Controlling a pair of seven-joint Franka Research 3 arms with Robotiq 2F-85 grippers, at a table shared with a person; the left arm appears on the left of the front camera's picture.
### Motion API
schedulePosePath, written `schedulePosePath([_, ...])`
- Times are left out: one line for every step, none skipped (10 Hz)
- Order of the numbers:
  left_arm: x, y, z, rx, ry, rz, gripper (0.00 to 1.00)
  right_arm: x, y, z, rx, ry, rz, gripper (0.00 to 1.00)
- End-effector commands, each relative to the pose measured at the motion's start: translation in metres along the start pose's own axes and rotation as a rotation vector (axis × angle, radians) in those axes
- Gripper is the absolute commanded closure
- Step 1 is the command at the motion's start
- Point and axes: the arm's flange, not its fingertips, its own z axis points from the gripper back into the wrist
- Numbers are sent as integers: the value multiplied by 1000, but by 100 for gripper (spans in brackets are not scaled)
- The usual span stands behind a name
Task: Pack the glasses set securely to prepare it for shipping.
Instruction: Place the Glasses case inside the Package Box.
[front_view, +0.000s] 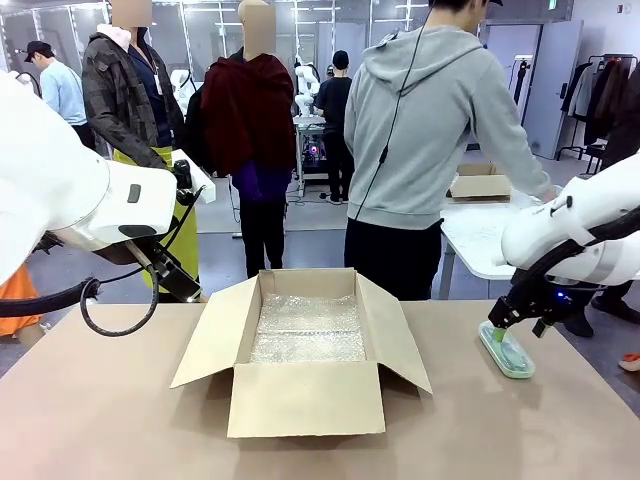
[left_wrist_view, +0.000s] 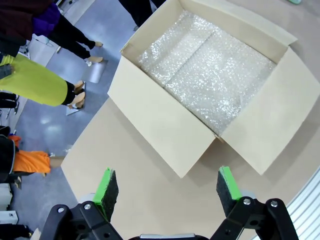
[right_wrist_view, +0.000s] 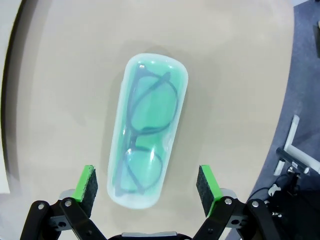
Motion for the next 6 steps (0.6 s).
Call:
schedulePosePath([0,1,1,2,-2,-17,0,14,5,-11,-11,33,-37,0])
schedulePosePath([0,1,1,2,-2,-17,0,17,6,-18,-11,41,-44,0])
schedulePosePath([0,1,1,2,-2,-17,0,20,8,-25,-6,41,-56,0])
schedulePosePath([0,1,1,2,-2,-17,0,22,9,-32,-2,47,-66,0])
schedulePosePath([0,1,1,2,-2,-17,0,24,12,-40,-2,58,-67,0])
schedulePosePath([0,1,1,2,-2,-17,0,26,13,-47,-13,72,-71,0])
